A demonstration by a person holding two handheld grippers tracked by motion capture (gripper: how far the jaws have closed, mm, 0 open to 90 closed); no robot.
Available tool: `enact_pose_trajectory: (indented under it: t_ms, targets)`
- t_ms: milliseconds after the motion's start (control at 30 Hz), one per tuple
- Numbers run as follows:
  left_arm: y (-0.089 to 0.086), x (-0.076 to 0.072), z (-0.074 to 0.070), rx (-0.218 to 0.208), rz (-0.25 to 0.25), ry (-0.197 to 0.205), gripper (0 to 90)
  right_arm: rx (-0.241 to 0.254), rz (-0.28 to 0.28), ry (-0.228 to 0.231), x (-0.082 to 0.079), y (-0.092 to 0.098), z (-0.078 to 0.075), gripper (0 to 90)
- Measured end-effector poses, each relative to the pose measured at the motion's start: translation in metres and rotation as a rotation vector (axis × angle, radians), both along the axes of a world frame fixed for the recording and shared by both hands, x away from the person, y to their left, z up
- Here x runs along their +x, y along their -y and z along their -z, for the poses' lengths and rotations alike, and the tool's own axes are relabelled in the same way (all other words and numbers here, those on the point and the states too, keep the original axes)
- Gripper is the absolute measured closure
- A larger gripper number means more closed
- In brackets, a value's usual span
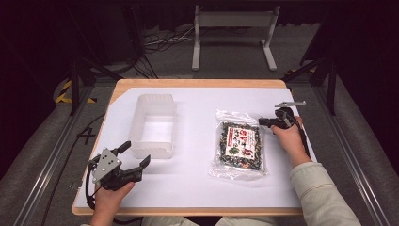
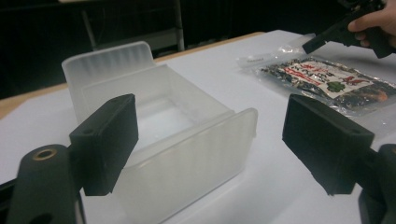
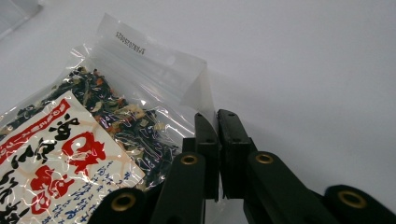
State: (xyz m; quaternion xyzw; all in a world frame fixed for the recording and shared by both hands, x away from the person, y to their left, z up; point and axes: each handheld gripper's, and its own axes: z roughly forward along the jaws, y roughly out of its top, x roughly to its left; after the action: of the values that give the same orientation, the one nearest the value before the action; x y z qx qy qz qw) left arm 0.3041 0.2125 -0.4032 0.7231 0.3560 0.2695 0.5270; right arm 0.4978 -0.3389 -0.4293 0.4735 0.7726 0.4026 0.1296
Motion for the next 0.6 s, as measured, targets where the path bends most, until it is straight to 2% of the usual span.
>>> enact_pose_trajectory:
  t_ms: [33,133,267,300,400,533,600]
  targets:
    - [0.0,0.0,-0.001,-0.001,0.001,-0.011,26.7,0.005,0.0,0.001,0.0,0.0,-0.001,88.7]
    - [-0.001,0.001,-0.003,-0.022,0.01,-0.036,24.0,0.014,0.001,0.014,-0.002,0.001,-0.006,89.1]
    - [0.0,0.003,-0.004,-0.043,0.019,-0.032,20.4,0.039,-0.001,0.036,-0.006,0.003,-0.013,89.3]
    - [0.001,0.004,-0.004,-0.053,0.014,-0.022,20.9,0.055,-0.007,0.053,-0.009,0.003,-0.021,89.4]
    - [0.002,0.004,-0.005,-0.077,0.043,-0.035,24.9,0.061,-0.018,0.089,-0.016,0.004,-0.034,89.5]
    - [0.006,0.005,-0.006,-0.063,0.046,-0.044,25.7,0.074,-0.029,0.14,-0.024,0.006,-0.053,89.6]
    - [0.006,0.006,-0.008,-0.067,0.064,-0.044,25.3,0.078,-0.032,0.16,-0.027,0.006,-0.061,89.6]
